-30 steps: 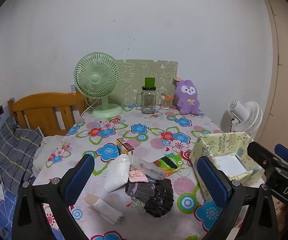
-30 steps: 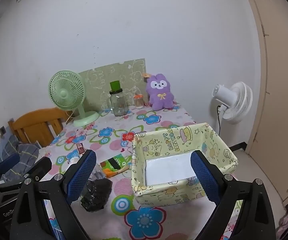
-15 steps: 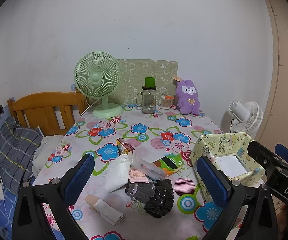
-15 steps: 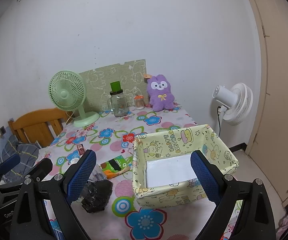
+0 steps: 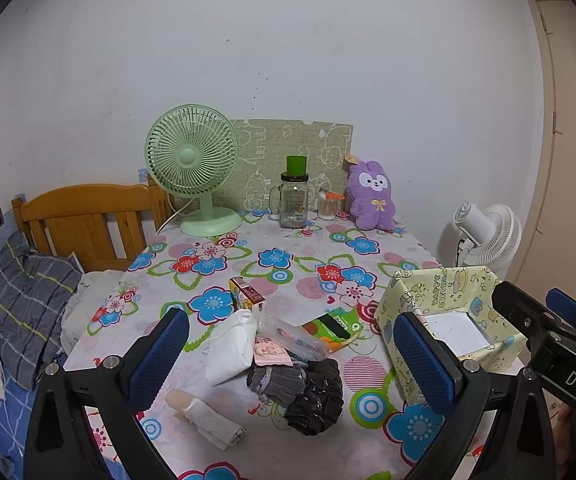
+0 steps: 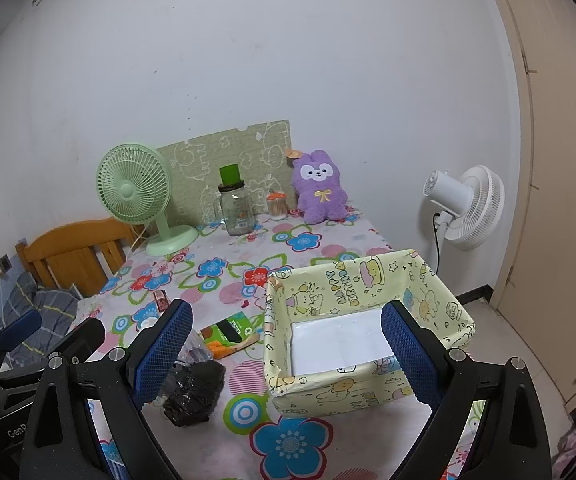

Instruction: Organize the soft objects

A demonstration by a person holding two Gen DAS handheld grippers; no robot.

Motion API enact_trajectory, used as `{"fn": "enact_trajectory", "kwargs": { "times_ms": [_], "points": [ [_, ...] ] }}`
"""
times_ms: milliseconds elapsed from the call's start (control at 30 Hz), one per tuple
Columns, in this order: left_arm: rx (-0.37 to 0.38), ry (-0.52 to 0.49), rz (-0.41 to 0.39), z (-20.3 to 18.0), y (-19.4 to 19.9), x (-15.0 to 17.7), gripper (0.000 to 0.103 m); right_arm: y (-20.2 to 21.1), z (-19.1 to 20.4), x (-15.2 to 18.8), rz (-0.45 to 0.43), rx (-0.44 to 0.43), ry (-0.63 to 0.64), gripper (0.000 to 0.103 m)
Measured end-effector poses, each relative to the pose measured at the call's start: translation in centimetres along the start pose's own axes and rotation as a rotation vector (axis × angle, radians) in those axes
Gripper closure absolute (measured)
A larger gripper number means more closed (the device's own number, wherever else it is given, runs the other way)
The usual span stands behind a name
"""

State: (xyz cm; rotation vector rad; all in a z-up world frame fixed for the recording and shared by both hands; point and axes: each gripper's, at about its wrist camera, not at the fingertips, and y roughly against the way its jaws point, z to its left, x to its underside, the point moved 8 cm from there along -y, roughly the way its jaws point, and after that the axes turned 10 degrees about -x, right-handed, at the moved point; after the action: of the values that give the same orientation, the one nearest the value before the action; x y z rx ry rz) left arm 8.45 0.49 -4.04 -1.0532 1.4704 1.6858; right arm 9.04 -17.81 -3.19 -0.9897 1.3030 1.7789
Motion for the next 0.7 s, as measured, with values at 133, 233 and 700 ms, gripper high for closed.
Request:
{"fn": "enact_trajectory", "kwargs": {
  "times_ms": [133, 233, 700],
  "points": [
    [0.001, 0.000, 0.001, 0.01, -0.01, -0.04, 0.001, 0.04, -0.08, -0.01, 0.000, 0.000, -0.001, 0.006],
    [0.001, 0.000, 0.000, 0.00, 0.00, -0.01, 0.001, 0.03, -0.07, -0.02, 0.000, -0.001, -0.001, 0.006],
    [0.003, 0.001, -0.002, -0.13, 0.15, -0.03, 0.001, 0.40, -0.20, -0.20, -0.006, 0.007, -0.001, 0.006]
  ]
}}
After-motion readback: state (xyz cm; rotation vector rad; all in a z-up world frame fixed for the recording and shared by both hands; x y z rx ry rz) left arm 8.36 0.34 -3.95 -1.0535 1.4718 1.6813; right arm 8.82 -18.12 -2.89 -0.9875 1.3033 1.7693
